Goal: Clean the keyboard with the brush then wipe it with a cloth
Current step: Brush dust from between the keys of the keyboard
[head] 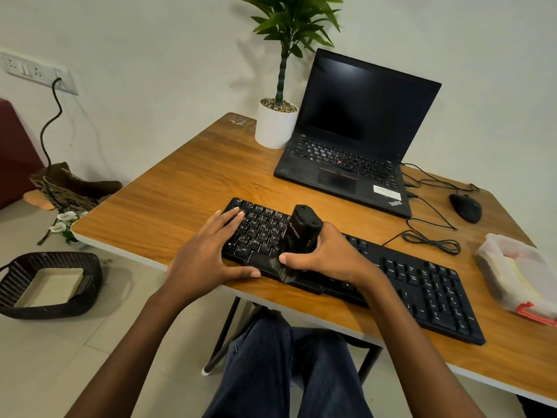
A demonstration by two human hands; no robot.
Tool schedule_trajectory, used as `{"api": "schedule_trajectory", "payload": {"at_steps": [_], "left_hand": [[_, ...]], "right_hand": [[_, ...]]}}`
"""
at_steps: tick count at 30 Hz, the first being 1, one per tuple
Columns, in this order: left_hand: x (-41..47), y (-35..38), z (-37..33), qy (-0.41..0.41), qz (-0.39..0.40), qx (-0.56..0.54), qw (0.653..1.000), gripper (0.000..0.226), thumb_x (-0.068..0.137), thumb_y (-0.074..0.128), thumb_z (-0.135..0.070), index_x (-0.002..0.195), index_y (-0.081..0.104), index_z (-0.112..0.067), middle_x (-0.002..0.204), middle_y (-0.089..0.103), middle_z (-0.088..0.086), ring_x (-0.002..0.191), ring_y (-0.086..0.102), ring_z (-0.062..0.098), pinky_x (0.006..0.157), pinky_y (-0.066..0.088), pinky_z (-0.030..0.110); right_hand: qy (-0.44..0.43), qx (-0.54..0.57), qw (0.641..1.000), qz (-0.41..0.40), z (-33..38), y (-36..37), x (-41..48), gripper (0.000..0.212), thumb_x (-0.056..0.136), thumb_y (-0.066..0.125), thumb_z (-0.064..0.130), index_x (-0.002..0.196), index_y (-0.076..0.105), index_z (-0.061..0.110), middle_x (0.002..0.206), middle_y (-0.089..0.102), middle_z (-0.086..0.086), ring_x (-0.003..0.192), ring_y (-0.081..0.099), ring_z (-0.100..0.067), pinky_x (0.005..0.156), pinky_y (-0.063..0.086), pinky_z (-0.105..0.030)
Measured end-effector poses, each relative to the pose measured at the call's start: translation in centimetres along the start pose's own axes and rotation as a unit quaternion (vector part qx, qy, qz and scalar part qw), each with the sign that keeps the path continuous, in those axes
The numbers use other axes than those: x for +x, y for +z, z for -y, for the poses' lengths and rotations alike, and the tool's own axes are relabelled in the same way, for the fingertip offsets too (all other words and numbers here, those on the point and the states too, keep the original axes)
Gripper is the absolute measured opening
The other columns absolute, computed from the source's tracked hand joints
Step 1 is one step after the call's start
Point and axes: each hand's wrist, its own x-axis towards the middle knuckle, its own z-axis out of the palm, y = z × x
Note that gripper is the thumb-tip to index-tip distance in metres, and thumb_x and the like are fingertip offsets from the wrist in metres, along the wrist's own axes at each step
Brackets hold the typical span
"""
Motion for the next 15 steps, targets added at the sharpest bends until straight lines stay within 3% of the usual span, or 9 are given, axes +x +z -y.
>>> {"api": "schedule_trajectory", "payload": {"at_steps": [5,11,15], "left_hand": [[0.0,0.0,0.0,-0.005,0.006,-0.001,1.000,0.126,0.041,0.024,-0.100,0.148,0.013,-0.036,0.144,-0.003,-0.033,0.136,-0.003,-0.006,0.110,0.027,0.036],[0.1,0.1,0.2,-0.005,0.007,0.003,1.000,0.125,0.042,0.025,-0.100,0.148,0.013,-0.036,0.146,-0.001,-0.031,0.138,-0.002,-0.004,0.109,0.029,0.036],[0.1,0.2,0.2,-0.004,0.007,0.008,1.000,0.124,0.043,0.026,-0.099,0.148,0.012,-0.036,0.148,-0.001,-0.029,0.138,-0.004,-0.004,0.109,0.029,0.038]], "right_hand": [[0.036,0.003,0.999,-0.017,-1.5,-1.8,-2.4,0.027,0.074,0.077,0.015,0.095,0.061,0.012,0.092,0.068,-0.004,0.085,0.065,-0.011,0.081,0.052,-0.028],[0.047,0.021,0.998,-0.046,-2.5,-3.1,-4.5,0.032,0.072,0.077,0.010,0.089,0.057,0.029,0.087,0.065,0.011,0.079,0.060,0.013,0.067,0.044,-0.002],[0.032,0.019,0.997,-0.060,-2.4,-2.6,-4.0,0.032,0.071,0.078,0.013,0.091,0.057,0.027,0.092,0.065,0.007,0.083,0.060,0.009,0.069,0.045,-0.003]]}}
